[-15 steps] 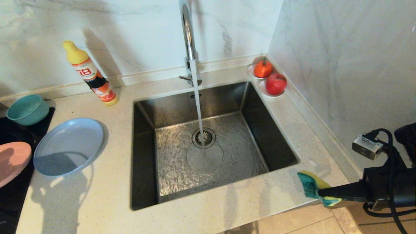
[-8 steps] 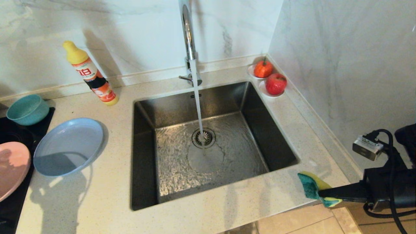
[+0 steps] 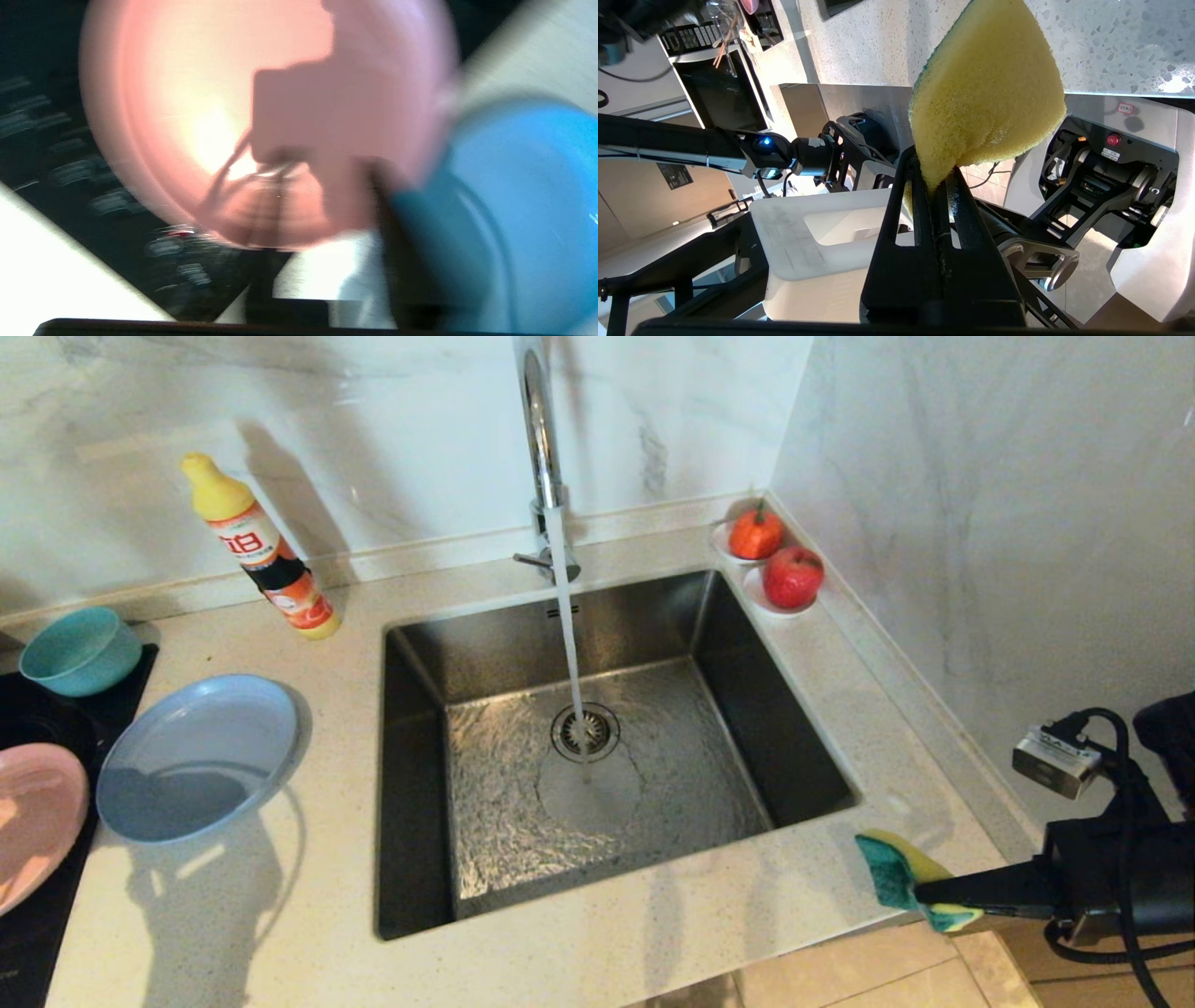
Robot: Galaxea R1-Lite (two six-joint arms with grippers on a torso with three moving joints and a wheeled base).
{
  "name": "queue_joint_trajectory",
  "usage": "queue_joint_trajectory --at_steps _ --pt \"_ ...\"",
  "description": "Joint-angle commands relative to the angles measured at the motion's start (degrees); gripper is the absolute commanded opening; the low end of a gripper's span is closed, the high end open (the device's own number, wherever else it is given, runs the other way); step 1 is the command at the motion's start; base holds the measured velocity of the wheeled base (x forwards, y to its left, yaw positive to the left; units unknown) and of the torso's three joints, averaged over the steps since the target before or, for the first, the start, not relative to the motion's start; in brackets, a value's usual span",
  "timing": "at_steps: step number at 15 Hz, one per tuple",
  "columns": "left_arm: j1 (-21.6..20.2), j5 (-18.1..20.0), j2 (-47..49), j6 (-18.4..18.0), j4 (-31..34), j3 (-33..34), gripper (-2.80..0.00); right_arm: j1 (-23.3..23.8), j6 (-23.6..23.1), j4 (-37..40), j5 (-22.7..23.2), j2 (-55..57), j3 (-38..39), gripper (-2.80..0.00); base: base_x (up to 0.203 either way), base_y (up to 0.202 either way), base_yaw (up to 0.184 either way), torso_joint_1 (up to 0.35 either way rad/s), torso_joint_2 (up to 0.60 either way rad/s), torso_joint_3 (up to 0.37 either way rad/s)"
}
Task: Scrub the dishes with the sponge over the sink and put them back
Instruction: Place the plate on the table, then put down the sponge
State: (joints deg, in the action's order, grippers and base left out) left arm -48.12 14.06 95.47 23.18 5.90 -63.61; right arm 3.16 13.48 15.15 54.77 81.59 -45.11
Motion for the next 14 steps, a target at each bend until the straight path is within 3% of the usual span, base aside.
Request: queue_joint_trajectory --at_steps 1,3,10,12,14 --pt "7.09 0.28 -0.85 -2.26 0.11 -1.91 -2.80 0.01 0.14 -0.09 0.25 0.42 -0.42 -2.80 0.000 0.000 0.000 0.000 0.00 0.000" --pt "13.59 0.41 -2.19 -6.19 0.11 -3.10 -2.80 -0.08 0.14 -0.12 0.07 0.42 -0.68 -2.80 0.000 0.000 0.000 0.000 0.00 0.000" --pt "40.69 0.24 -10.25 -9.46 0.18 -6.14 -2.80 -0.17 0.14 0.32 -0.37 0.09 -1.47 -2.80 0.000 0.000 0.000 0.000 0.00 0.000" --pt "44.55 0.10 -16.45 -10.67 0.30 -4.54 -2.80 -0.17 0.14 0.41 -0.28 -0.12 -2.00 -2.80 0.000 0.000 0.000 0.000 0.00 0.000" --pt "45.68 0.03 -23.80 -11.34 0.19 -1.46 -2.80 -0.17 0.14 0.67 -0.19 -0.11 -2.53 -2.80 0.000 0.000 0.000 0.000 0.00 0.000"
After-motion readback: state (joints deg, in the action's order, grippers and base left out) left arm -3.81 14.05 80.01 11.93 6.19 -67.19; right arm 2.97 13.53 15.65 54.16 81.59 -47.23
